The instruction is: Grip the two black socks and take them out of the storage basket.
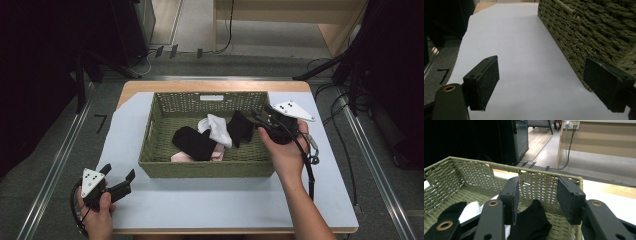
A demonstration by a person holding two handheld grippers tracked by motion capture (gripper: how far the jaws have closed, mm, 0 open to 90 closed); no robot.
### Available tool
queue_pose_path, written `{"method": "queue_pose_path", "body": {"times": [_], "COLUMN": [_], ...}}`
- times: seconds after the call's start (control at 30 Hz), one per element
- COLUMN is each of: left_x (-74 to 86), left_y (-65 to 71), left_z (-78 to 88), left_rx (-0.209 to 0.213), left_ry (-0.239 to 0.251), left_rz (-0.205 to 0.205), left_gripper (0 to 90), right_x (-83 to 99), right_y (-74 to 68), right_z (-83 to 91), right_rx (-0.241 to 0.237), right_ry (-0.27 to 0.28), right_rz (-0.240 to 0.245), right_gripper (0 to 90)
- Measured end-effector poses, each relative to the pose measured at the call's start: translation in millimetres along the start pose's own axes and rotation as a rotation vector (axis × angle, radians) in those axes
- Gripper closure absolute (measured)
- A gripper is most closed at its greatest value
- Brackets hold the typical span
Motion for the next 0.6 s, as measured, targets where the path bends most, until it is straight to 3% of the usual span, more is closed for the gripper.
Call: {"method": "queue_pose_path", "body": {"times": [0.13, 0.6], "left_x": [0.0, 0.1], "left_y": [-0.2, -0.6], "left_z": [-0.2, -0.7], "left_rx": [-0.001, 0.002], "left_ry": [0.0, -0.004], "left_rz": [0.001, 0.004], "left_gripper": [15.2, 15.2], "right_x": [0.1, 24.2], "right_y": [0.0, 1.8], "right_z": [-8.8, -53.0], "right_rx": [0.003, 0.047], "right_ry": [-0.008, -0.134], "right_rz": [-0.002, -0.017], "right_gripper": [53.5, 50.5]}}
Point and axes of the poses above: each handheld gripper's, and its own axes: z roughly backward along the jaws, x roughly out of its underside, y roughly to its right, the point moved 9 cm from there along -z, roughly forward along the jaws, and after that the axes turned 6 degrees about -x, right-handed, at the moved point
